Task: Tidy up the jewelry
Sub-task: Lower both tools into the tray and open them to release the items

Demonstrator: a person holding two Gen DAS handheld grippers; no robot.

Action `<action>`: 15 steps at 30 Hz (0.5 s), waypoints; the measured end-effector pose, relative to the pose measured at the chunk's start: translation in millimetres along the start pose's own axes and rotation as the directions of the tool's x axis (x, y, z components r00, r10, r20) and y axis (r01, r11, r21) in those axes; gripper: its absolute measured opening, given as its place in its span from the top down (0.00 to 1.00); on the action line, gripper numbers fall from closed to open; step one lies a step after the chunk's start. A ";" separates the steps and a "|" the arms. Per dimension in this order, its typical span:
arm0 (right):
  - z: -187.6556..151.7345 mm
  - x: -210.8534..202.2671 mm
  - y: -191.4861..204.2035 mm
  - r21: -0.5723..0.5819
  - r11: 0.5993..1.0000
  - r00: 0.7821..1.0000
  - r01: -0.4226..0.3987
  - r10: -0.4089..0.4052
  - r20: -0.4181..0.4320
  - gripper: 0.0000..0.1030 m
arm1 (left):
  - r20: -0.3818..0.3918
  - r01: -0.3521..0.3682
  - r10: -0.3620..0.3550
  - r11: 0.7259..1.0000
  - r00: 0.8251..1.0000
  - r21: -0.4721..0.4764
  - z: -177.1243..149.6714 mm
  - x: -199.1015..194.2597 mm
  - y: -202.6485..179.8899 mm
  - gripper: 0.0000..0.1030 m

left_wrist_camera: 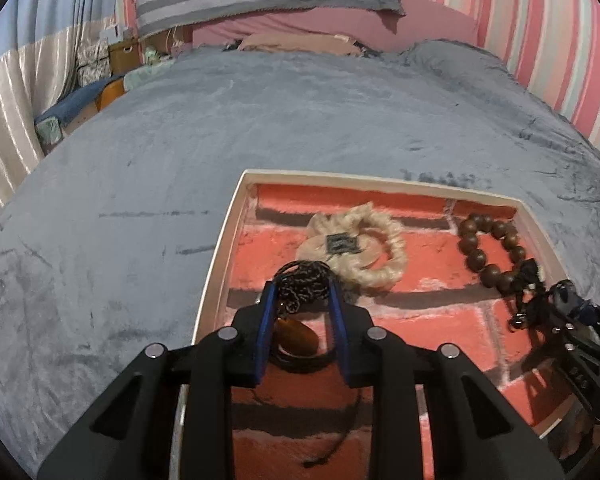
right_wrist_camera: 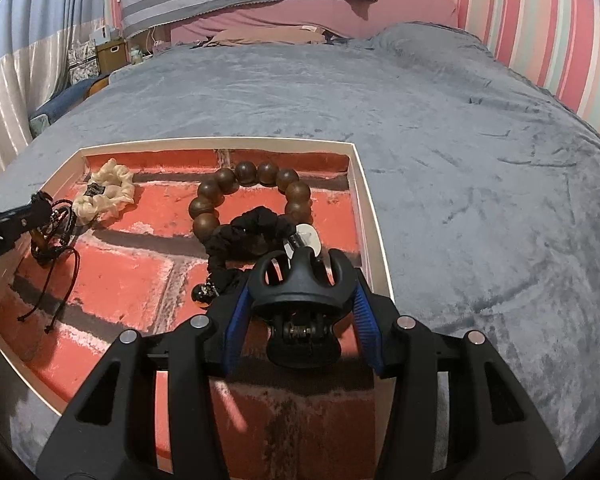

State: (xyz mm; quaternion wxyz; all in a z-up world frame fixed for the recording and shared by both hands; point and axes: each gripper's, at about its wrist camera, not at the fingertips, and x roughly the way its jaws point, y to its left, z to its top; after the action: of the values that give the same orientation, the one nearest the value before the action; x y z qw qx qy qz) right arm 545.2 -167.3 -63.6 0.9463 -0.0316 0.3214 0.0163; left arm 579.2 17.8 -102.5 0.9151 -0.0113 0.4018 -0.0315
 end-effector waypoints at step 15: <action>-0.2 3.6 7.4 -0.027 0.999 0.999 0.033 -0.033 -0.016 0.50 | -0.008 -0.030 0.030 0.999 1.000 0.014 6.8 10.1 -1.4 0.40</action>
State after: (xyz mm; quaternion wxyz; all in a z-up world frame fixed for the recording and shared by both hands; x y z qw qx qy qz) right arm 547.6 -159.9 -66.3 0.9432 -0.0497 0.3284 0.0047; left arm 591.0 15.7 -105.2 0.9139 0.0013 0.4053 -0.0208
